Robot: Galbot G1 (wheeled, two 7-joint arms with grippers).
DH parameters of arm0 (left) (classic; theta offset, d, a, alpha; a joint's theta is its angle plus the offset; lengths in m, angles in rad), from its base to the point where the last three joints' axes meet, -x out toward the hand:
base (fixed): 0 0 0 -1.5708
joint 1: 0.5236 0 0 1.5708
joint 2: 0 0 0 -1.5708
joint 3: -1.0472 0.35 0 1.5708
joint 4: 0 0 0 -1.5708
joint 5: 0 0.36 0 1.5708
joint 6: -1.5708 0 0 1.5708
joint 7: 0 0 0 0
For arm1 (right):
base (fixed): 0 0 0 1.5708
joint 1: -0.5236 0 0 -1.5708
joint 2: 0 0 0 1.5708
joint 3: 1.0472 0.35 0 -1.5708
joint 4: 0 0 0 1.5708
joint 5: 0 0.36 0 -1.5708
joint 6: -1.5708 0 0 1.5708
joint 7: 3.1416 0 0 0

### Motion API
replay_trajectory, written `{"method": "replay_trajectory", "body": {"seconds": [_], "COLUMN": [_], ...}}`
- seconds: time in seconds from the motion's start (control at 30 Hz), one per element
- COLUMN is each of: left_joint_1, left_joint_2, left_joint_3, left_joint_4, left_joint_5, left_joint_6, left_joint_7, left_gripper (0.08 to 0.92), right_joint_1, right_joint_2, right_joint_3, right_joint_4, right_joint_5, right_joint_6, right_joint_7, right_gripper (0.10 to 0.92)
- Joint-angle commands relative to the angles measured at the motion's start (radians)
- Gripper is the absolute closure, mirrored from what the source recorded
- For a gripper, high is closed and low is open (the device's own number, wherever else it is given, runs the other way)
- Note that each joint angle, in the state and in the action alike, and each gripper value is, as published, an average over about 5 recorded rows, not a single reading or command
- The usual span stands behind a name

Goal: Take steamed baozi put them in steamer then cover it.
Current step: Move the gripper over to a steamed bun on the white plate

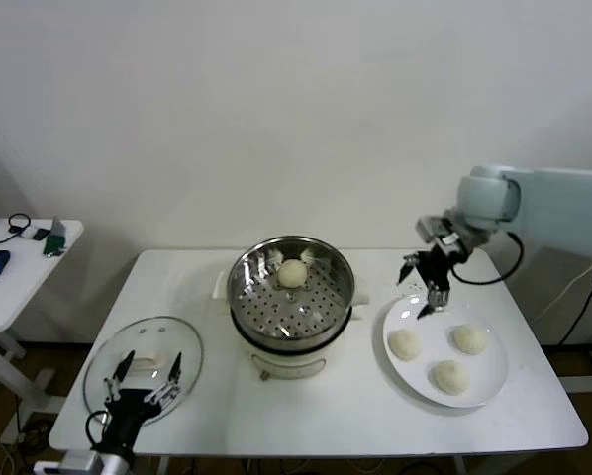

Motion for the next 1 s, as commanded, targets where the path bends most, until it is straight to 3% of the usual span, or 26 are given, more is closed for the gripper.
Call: {"method": "replay_trajectory", "body": {"seconds": [0.03,0.43,1.0], "left_joint_1": [-0.001,0.0,-0.006], "left_joint_2": [0.0,-0.005,-0.003], "left_joint_3": [-0.003,-0.004,-0.001], "left_joint_4": [-0.003,0.013,0.025], "left_joint_5": [-0.003,-0.006,-0.006], "left_joint_6": [-0.003,-0.011,-0.01], "left_joint_7": [0.001,0.0,0.0], "left_gripper": [0.177,0.177,0.177], "right_joint_1": [-0.224,-0.377,-0.437], "right_joint_2": [-0.077,0.009,0.043], "right_joint_3": [0.096,0.202,0.248], "right_joint_4": [0.027,-0.1,-0.16], "right_joint_5": [-0.087,-0.217,-0.226], "right_joint_6": [-0.167,-0.177,-0.179], "right_joint_7": [0.14,0.167,0.159], "right_gripper": [0.203,0.203,0.203]}}
